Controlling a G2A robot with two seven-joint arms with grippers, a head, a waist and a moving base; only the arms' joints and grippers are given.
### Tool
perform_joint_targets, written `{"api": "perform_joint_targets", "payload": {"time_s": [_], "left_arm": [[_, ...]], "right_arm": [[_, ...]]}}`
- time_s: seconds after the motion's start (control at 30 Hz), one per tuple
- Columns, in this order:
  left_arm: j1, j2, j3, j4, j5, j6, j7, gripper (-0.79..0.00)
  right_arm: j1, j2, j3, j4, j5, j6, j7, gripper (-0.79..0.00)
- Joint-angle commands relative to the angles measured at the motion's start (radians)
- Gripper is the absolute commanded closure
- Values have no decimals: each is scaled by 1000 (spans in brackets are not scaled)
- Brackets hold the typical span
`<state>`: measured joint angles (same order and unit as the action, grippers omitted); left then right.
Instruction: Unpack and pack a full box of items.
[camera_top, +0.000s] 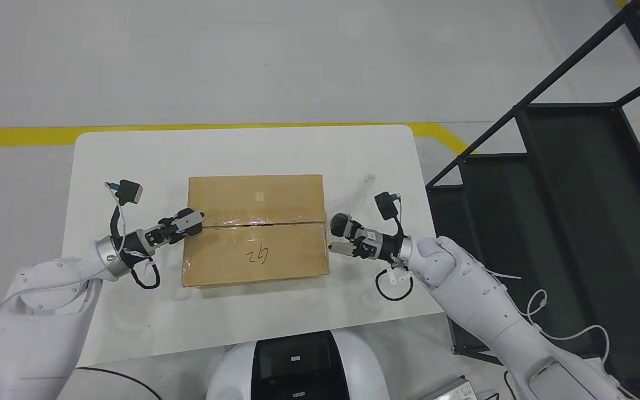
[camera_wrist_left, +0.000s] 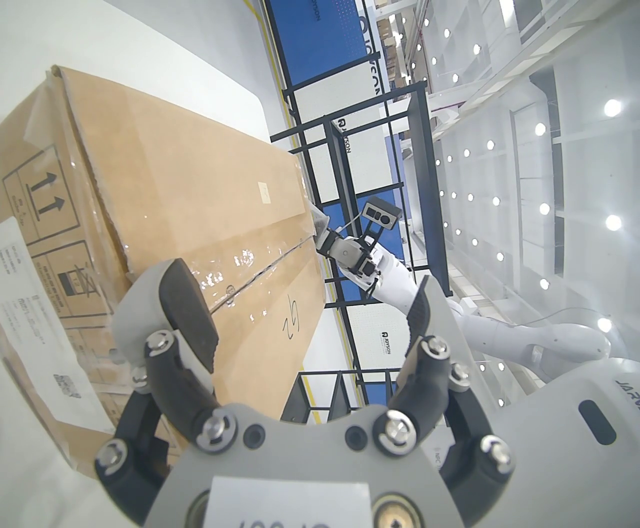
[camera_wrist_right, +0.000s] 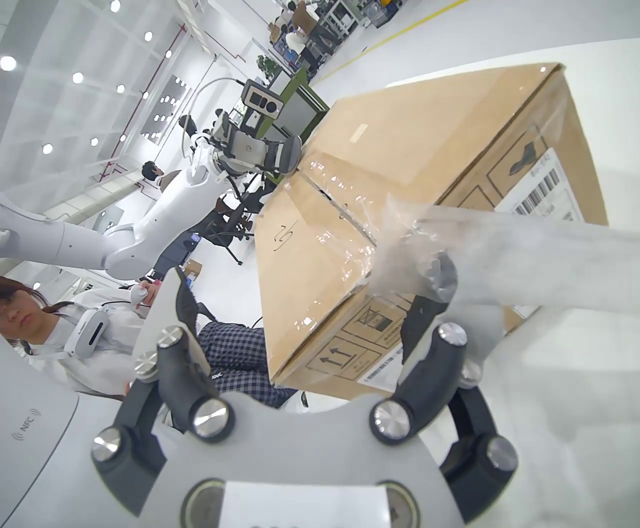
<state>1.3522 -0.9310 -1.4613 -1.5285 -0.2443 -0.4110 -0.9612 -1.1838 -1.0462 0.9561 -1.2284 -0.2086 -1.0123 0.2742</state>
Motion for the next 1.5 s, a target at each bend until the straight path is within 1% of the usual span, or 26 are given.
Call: {"api": "perform_joint_targets", "payload": {"time_s": [0.0, 0.17, 0.37, 0.53, 0.63, 0.73, 0.93, 1.27, 1.37, 1.47], "left_arm": [[0, 0, 0, 0, 0, 0, 0, -785], [0, 0, 0, 0, 0, 0, 0, -785], [0, 0, 0, 0, 0, 0, 0, -785], [0, 0, 0, 0, 0, 0, 0, -785], [0, 0, 0, 0, 0, 0, 0, -785], [8, -1, 5, -15, 13, 11, 27, -785], [18, 0, 0, -23, 17, 10, 35, -785], [29, 2, -11, -24, -4, 3, 25, -785], [32, 2, -18, -21, -27, -1, 15, -785], [33, 3, -24, -15, -37, -3, 13, -785]], "right_arm": [[-13, 4, 15, -17, -10, 0, -23, -785], [-29, 12, 33, -42, -30, 0, -54, -785], [-12, 7, 28, -45, -44, 0, -87, -785], [-10, 8, 30, -86, -95, 0, -105, -785], [-7, 9, 26, -102, -115, 0, -102, -785], [1, 8, 15, -113, -124, 0, -92, -785], [36, -2, -25, -114, -129, 2, -40, -785], [104, -35, -103, -139, -147, 108, 26, -785], [117, -39, -109, -150, -156, 141, 47, -785], [120, -39, -101, -171, -170, 197, 64, -785]]}}
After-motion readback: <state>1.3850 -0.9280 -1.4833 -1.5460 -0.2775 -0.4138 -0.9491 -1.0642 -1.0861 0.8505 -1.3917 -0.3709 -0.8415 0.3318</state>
